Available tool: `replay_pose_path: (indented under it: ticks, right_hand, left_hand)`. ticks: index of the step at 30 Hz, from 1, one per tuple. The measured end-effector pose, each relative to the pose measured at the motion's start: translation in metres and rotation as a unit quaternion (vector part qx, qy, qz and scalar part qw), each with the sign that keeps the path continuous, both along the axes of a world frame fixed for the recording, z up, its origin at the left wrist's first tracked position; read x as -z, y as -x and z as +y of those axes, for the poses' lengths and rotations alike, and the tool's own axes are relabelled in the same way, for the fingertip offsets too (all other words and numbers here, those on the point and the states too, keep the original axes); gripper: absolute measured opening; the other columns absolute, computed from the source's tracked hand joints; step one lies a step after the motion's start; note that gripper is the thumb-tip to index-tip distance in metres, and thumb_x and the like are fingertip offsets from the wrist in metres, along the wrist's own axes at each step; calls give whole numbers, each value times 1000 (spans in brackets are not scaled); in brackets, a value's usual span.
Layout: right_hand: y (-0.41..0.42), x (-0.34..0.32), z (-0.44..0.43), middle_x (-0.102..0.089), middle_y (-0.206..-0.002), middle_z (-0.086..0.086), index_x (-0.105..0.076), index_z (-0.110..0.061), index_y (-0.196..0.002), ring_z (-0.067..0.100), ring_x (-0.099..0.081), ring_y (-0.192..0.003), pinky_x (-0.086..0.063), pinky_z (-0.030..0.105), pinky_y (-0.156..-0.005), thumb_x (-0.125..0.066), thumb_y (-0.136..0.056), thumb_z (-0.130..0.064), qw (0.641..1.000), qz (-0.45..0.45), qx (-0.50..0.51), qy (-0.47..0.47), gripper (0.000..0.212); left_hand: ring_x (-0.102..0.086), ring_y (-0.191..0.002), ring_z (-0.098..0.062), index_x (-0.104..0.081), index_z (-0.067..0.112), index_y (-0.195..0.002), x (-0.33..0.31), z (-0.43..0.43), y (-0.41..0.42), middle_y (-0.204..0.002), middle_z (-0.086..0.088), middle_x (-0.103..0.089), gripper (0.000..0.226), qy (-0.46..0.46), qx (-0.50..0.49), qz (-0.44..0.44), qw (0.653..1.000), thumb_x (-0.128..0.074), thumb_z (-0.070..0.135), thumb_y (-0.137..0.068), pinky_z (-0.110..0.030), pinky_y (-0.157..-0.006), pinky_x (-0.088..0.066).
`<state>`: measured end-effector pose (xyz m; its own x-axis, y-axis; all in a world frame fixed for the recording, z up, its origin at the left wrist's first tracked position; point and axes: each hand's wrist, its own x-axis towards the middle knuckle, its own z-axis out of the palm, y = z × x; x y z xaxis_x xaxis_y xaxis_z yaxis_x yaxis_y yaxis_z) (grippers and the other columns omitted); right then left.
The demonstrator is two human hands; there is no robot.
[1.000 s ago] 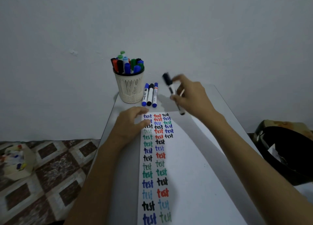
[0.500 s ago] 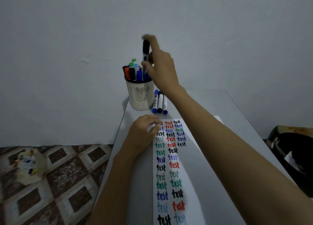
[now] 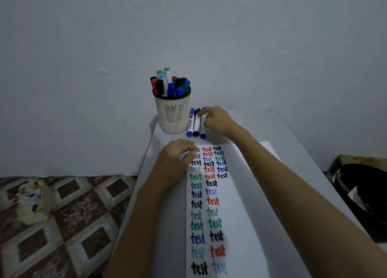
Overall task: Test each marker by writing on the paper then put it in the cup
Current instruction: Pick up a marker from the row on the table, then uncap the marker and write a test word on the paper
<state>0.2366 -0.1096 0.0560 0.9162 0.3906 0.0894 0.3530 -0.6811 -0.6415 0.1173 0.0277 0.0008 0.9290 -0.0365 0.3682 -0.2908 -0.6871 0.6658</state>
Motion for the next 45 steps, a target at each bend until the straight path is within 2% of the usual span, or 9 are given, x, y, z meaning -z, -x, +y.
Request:
replay_pose_path:
  ticks: [7,16,21,26,30,33,36,41,45]
  right_hand:
    - [13,18,-7,-60,-106,11,-59,-12,-117,22,-54,-87,-45,31,-72,-62,-88,-30,996,-48,30,63,34]
    - [23,14,-16,-61,-93,4,-59,-17,-115,20,-63,-78,-55,31,-69,-75,-79,-27,999,-5,14,50,41]
    - [28,14,-35,-58,-82,0,-64,-12,-105,10,-52,-66,-43,22,-59,-62,-90,-23,975,-54,111,-183,19]
    - [30,-6,-66,-56,-71,7,-66,0,-96,17,-50,-59,-47,25,-51,-52,-91,-11,840,91,225,-486,18]
    - [46,-19,-84,-60,-67,6,-62,-5,-85,15,-61,-55,-53,23,-52,-51,-99,-23,775,103,223,-583,25]
    - [62,-18,-86,-62,-70,10,-56,-7,-85,14,-63,-50,-53,22,-49,-47,-100,-36,800,103,202,-555,34]
    - [81,-8,-77,-62,-73,15,-54,-5,-89,16,-62,-52,-53,22,-49,-44,-100,-39,836,114,150,-516,37]
    - [105,11,-57,-63,-77,18,-54,-1,-100,19,-60,-57,-51,23,-49,-54,-96,-34,833,155,59,-527,34]
    - [108,16,-54,-61,-74,13,-55,2,-103,19,-53,-51,-42,23,-42,-73,-83,-12,863,162,6,-478,31]
  left_hand:
    - [-58,-105,-17,-70,7,-102,-1,0,0,-115,-7,-64,38,-27,2,-4,1000,-54,32,-78,-31,-93,-46]
    - [-52,-113,-14,-68,9,-108,-2,-3,3,-124,-2,-58,42,-7,-6,16,1000,-75,34,-75,-34,-98,-45]
    - [-40,-120,-5,-62,11,-119,-4,-3,5,-132,4,-50,61,-17,9,38,999,-78,38,-67,-24,-99,-33]
    - [-41,-122,-8,-61,8,-119,-2,-6,2,-132,2,-52,60,-20,-3,19,1000,-77,38,-69,-23,-101,-31]
    - [-44,-120,-10,-60,6,-121,0,-8,-1,-130,-1,-54,61,-31,-24,-1,999,-75,40,-71,-22,-100,-32]
    - [-44,-121,-13,-52,11,-129,0,-12,1,-131,-2,-51,69,-30,-32,0,999,-72,45,-73,-32,-104,-37]
    - [-45,-118,-11,-46,19,-134,-11,-24,7,-129,2,-50,67,13,-23,-14,1000,-67,48,-77,-28,-99,-38]
    - [-58,-67,-16,-56,15,-116,-19,-45,14,-82,-3,-64,32,13,68,-21,997,-40,34,-96,-27,-64,-48]
    - [-50,-55,-14,-54,9,-100,-19,-46,13,-64,-1,-54,23,15,69,-19,997,-35,23,-99,-30,-57,-45]
